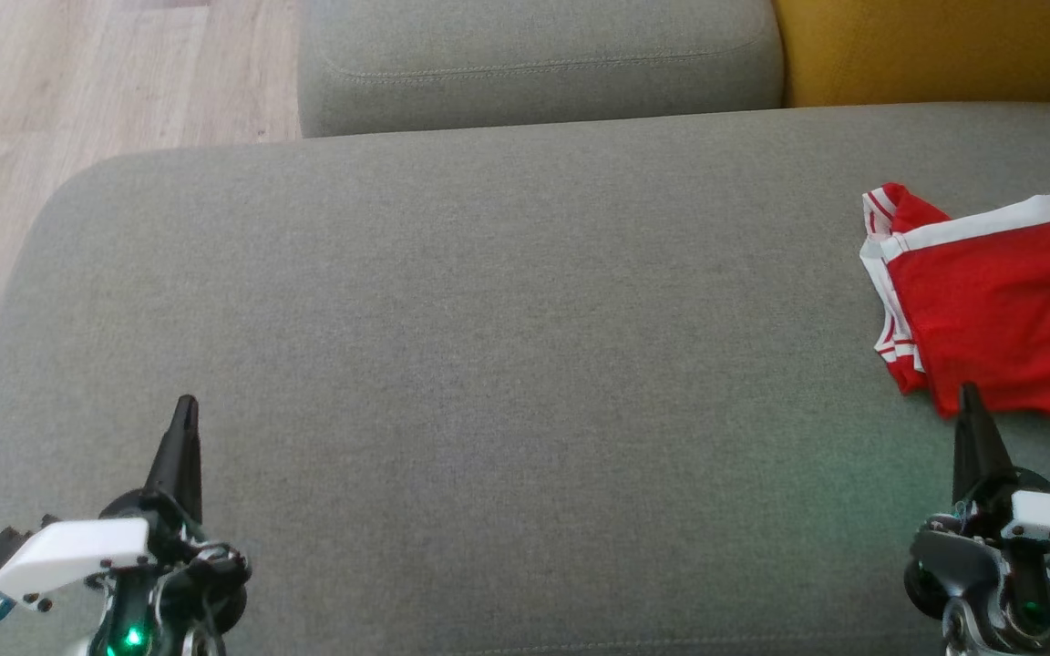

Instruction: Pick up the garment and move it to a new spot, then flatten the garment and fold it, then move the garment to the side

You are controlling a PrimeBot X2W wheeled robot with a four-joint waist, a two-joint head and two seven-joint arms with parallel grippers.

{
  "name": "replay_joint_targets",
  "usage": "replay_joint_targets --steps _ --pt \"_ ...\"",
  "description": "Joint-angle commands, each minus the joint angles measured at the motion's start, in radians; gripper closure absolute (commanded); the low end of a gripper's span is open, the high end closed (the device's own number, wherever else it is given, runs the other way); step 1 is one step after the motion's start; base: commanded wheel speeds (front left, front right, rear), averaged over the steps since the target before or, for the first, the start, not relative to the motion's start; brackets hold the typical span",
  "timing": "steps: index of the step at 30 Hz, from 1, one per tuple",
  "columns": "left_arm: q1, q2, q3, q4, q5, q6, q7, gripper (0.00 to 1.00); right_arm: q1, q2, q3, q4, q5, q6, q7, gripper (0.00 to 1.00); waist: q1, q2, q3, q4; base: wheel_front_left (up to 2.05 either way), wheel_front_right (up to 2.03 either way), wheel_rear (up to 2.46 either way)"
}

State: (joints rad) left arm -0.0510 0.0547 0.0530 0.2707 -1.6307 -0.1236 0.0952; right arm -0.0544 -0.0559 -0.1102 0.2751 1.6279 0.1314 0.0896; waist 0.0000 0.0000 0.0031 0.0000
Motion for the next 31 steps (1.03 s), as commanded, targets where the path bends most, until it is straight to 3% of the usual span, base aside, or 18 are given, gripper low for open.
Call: replay_joint_targets --steps 1,31 --pt "-0.055 0.009 0.043 -0.026 0.007 -0.007 0.004 1.00 -0.052 -0.008 0.016 -0.031 -0.003 -0.001 0.008 1.00 0.0000 0.0000 0.000 0.000 0.00 0.00 0.00" --pt "-0.056 0.004 0.049 -0.026 0.013 -0.007 0.009 1.00 -0.052 -0.004 0.009 -0.031 -0.009 -0.001 0.014 1.00 0.0000 0.0000 0.000 0.000 0.00 0.00 0.00"
